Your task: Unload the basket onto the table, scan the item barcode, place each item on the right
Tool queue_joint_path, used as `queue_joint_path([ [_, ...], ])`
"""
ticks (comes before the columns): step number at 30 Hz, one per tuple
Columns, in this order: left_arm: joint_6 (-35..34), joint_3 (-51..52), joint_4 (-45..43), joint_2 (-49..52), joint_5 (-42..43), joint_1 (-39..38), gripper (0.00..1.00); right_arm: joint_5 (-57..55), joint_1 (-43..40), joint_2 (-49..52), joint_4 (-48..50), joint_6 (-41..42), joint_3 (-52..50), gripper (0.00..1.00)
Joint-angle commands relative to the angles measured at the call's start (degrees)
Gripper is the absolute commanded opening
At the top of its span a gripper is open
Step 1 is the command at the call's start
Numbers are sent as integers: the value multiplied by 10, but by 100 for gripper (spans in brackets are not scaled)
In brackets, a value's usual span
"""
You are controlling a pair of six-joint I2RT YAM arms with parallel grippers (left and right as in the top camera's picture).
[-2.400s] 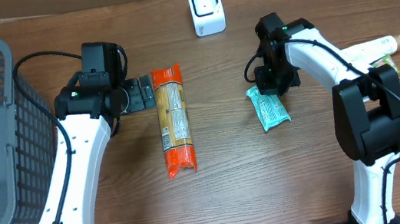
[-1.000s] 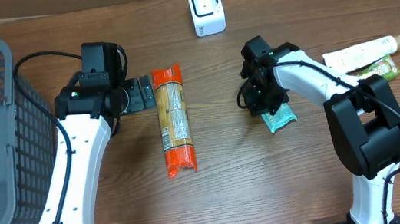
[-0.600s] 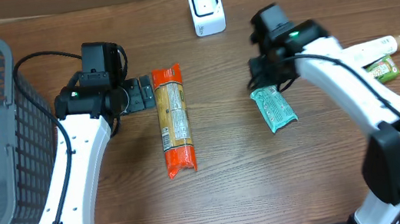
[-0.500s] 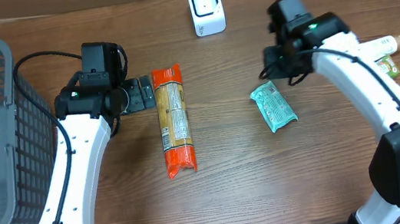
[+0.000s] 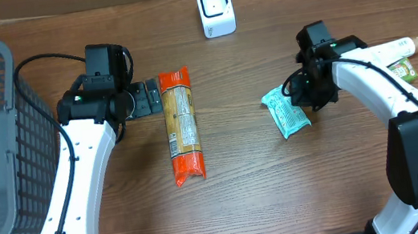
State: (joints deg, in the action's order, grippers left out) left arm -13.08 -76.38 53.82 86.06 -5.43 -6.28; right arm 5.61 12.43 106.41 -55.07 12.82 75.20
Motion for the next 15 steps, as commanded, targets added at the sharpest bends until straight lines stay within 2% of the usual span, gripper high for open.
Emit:
queue_joint_path([
  [1,13,-3,-1,1,-5,-1,100,60,42,0,13,-76,-3,4],
  [8,13,-3,-1,1,-5,-1,100,54,105,0,36,-84,-23,4],
  [15,13,-3,-1,1,-5,-1,100,10,103,0,30,-82,-65,4],
])
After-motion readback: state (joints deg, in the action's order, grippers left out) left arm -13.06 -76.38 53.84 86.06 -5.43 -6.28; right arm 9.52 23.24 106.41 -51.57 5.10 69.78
